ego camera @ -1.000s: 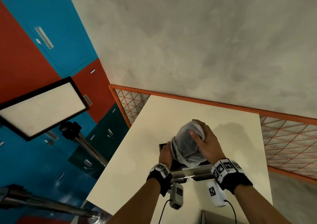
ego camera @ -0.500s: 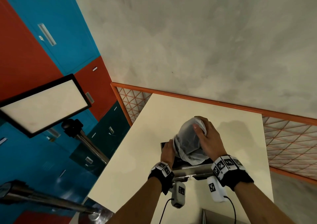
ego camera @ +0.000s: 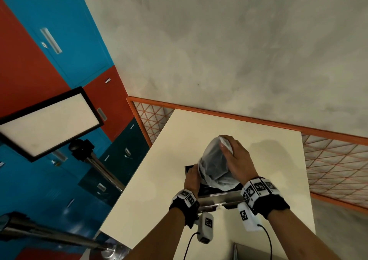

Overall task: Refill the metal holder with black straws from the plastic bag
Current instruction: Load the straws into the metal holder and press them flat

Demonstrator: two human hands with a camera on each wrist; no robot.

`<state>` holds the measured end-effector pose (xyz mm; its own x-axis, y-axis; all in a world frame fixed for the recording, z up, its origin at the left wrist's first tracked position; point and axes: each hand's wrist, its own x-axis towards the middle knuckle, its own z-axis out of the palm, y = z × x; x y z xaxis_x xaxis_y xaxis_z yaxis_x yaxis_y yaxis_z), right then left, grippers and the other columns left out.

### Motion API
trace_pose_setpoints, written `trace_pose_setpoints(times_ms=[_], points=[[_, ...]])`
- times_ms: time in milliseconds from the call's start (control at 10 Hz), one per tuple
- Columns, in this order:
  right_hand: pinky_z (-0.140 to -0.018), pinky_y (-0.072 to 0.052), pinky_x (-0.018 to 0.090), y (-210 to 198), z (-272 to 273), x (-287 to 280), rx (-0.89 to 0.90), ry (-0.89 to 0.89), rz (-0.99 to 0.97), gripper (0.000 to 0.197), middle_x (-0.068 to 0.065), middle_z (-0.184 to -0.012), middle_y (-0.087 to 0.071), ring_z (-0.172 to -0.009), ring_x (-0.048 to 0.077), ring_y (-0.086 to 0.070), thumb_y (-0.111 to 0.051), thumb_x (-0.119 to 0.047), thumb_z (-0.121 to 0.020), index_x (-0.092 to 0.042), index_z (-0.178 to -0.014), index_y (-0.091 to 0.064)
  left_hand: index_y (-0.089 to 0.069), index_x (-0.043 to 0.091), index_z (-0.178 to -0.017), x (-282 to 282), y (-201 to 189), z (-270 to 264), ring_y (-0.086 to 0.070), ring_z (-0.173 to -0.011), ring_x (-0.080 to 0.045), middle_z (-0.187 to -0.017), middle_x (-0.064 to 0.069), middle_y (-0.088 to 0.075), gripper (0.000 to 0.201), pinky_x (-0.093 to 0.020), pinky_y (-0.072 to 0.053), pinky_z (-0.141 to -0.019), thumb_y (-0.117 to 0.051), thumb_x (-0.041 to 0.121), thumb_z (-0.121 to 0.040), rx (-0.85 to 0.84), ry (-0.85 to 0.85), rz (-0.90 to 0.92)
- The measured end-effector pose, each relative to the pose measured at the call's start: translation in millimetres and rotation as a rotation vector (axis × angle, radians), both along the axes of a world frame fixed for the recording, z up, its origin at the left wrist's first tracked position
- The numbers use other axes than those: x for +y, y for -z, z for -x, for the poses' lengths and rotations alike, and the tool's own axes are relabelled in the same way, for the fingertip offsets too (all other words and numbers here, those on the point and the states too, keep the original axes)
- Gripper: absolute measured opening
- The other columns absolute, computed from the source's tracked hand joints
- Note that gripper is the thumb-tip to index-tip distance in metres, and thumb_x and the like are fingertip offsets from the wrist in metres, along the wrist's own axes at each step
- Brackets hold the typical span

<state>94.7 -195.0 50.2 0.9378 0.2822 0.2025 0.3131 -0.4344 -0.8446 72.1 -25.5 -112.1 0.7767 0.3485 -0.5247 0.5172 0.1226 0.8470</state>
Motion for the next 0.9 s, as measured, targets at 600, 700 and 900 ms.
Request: trace_pose_setpoints(times_ms=[600, 700, 900], points=[[-0.1, -0.039, 0.026, 8, 3, -4, 0.149, 0.015, 0.11, 0.038, 0.003, -0.135, -0.057, -0.121, 0.023, -0.055, -0.039, -0.035, -0.103, -0.02, -0.136, -0.051, -0.064, 0.012, -0.113, 2, 12, -3, -0.062, -0.1, -0.028, -0.107, -0.008, -0.064, 0.056, -0.044, -0.05, -0.098, -0.039, 0.055, -0.088, 0.012, 0.254, -0.431], [-0.102, -0.038, 0.026, 7, 3, -6, 0.151, -0.046, 0.085, 0.035, -0.001, -0.137, -0.055, -0.123, 0.019, -0.053, -0.042, -0.03, -0.103, -0.022, -0.136, -0.051, -0.067, 0.015, -0.11, 6, 23, -6, -0.063, -0.109, -0.029, -0.116, -0.009, -0.069, 0.048, -0.045, -0.048, -0.101, -0.037, 0.048, -0.094, 0.019, 0.338, -0.471], [-0.11, -0.037, 0.043, 27, -6, -24, 0.104, -0.003, 0.261, 0.046, -0.004, -0.147, -0.043, -0.133, 0.021, -0.042, -0.038, -0.05, -0.098, -0.033, -0.14, -0.041, -0.061, 0.013, -0.132, -4, -35, 16, -0.06, -0.119, -0.029, -0.131, -0.007, -0.064, 0.037, -0.033, -0.046, -0.097, -0.039, 0.023, -0.105, 0.037, 0.475, -0.655]])
